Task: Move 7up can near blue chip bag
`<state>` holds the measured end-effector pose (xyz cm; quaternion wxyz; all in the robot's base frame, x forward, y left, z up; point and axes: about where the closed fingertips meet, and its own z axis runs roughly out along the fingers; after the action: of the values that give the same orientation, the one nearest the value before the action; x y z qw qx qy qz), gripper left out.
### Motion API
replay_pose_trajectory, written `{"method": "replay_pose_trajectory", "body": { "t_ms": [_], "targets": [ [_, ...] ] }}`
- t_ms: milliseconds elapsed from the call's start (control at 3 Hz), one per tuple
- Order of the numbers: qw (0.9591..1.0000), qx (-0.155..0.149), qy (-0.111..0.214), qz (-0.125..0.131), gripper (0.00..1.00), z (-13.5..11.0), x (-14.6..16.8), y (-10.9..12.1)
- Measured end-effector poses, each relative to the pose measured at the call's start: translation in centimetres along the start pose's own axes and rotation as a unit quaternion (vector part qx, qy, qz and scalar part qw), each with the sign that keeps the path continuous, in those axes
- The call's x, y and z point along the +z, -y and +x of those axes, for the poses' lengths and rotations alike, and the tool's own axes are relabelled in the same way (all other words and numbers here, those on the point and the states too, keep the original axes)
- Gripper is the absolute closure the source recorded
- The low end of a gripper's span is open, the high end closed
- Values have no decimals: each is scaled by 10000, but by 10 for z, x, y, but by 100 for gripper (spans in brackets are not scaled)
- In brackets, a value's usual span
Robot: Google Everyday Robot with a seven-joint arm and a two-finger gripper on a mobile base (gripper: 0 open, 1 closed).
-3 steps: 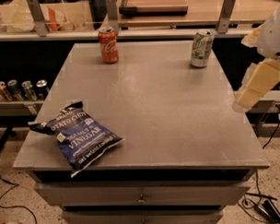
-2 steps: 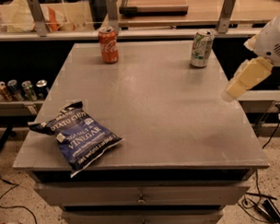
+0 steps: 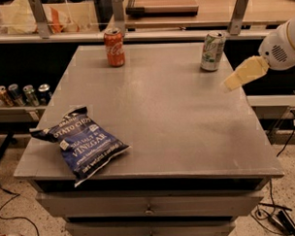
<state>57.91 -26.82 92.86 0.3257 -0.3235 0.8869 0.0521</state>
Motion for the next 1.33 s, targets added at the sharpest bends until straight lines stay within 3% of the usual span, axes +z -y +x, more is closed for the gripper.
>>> {"method": "replay_pose_trajectory", "body": {
  "t_ms": [333,667,1333],
  "targets": [
    [10000,0,0,0,0,0,0,0],
    [9994,264,144,142,0,-9,15,3],
    [9986,432,235,214,0,-13,30,7]
  ]
}}
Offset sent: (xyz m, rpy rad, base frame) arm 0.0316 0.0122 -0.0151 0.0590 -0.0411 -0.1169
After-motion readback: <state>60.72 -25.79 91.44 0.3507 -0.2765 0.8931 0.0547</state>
